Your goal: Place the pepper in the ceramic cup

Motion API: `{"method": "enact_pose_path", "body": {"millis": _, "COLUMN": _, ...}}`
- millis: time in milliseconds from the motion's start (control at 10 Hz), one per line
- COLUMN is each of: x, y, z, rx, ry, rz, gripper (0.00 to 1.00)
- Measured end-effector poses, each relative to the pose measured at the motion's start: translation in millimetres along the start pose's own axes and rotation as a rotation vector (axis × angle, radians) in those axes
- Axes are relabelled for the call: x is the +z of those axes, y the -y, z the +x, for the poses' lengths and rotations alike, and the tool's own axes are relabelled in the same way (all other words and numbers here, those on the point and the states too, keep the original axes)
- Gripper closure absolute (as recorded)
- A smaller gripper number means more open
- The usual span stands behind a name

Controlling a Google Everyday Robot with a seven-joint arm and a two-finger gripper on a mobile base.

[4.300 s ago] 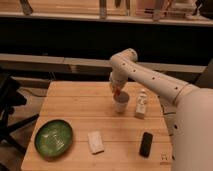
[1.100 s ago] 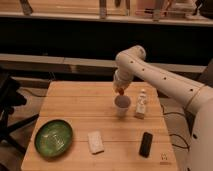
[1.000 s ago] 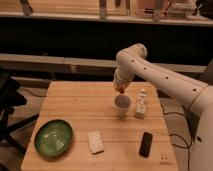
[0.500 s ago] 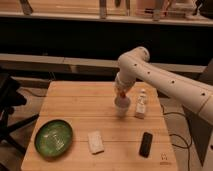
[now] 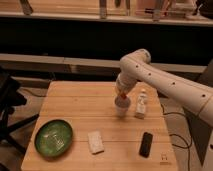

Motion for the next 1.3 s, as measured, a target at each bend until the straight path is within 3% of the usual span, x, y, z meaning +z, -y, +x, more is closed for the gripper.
{"method": "enact_pose_path", "body": {"millis": 600, "x": 5.9, "y": -3.7, "z": -3.2, "rx": 0.006, "ry": 0.000, "rz": 0.011, "gripper": 0.99}}
{"method": "enact_pose_path", "body": {"millis": 1000, "x": 8.5, "y": -4.6, "z": -2.5, "rx": 0.009, "ry": -0.002, "rz": 0.017, "gripper": 0.94}}
{"method": "enact_pose_path", "body": {"millis": 1300, "x": 8.0, "y": -7.0, "z": -3.8, "rx": 0.009, "ry": -0.002, "rz": 0.020, "gripper": 0.83}}
